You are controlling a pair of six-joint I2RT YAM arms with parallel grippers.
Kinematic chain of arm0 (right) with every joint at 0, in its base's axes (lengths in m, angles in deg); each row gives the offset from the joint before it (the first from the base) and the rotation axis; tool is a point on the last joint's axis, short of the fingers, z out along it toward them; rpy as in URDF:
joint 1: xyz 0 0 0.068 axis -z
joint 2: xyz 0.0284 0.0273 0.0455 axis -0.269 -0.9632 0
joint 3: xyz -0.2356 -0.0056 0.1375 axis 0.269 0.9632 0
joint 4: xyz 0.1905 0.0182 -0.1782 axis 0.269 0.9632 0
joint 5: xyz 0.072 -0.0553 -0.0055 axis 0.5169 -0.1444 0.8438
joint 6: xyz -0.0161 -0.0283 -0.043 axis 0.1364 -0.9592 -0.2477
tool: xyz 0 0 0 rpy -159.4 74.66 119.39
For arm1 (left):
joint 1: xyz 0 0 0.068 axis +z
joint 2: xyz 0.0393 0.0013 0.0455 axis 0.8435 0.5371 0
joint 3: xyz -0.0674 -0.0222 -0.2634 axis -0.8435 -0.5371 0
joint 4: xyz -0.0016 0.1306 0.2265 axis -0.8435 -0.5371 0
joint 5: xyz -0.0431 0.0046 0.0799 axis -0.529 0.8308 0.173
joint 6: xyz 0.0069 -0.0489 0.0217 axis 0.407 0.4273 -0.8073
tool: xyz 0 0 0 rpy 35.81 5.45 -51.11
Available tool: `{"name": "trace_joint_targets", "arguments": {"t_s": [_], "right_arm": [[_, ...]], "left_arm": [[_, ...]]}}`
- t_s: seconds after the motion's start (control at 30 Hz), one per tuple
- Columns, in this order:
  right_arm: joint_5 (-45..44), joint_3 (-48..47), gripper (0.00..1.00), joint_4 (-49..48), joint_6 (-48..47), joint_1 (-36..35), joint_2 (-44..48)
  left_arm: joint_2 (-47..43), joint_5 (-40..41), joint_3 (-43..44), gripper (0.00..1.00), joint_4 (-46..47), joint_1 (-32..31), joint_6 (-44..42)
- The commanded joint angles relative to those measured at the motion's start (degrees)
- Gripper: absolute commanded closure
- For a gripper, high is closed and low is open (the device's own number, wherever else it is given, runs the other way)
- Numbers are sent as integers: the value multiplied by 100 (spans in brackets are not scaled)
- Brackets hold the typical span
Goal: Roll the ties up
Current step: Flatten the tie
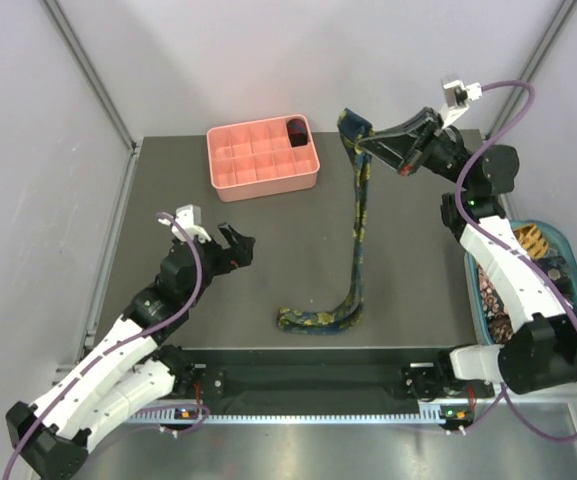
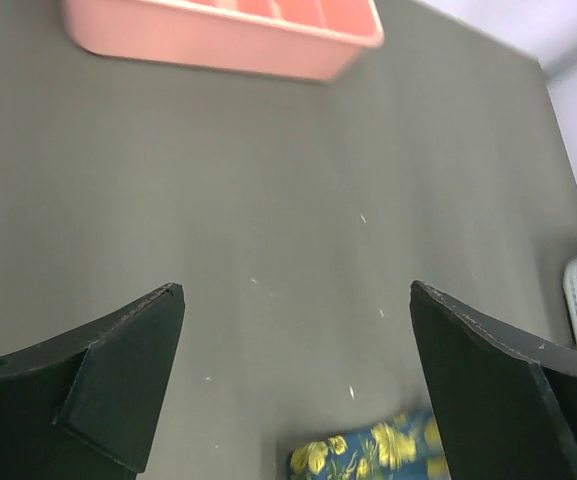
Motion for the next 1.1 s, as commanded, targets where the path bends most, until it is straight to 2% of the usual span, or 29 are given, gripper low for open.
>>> {"name": "trace_joint_targets", "arguments": {"t_s": [0.0, 0.1, 0.17, 0.27, 0.37, 0.5, 0.63, 0.8, 0.97, 1.07], "right_arm": [[464, 359, 100, -2239, 1045, 417, 29], [692, 553, 100, -2917, 1302, 514, -165], [728, 597, 100, -2997, 1303, 550, -227], [684, 659, 100, -2814, 1075, 611, -227], [536, 747, 100, -2199, 461, 647, -87], [245, 905, 100, -769, -820, 664, 203], [87, 1028, 100, -344, -1281, 655, 379], [-54, 1160, 100, -167, -1492, 655, 494], [-45, 1230, 100, -132, -1554, 655, 555], [-37, 1248, 100, -106, -1571, 655, 599]], "left_arm": [[217, -1028, -208, 1, 786, -17, -394], [744, -1609, -138, 1, 665, -26, -273], [1034, -1733, -121, 1, 410, -35, -9], [957, -2093, -348, 2, 111, -96, 623], [501, -2304, -735, 2, -179, -219, 1221], [-202, -2612, -1157, 6, -513, -474, 1889], [-283, -2621, -1245, 8, -812, -843, 2154], [321, -2366, -1254, 11, -567, -1362, 2286], [1077, -2261, -1509, 19, 284, -1705, 2584], [1316, -2226, -1597, 31, 575, -1758, 2638]]}}
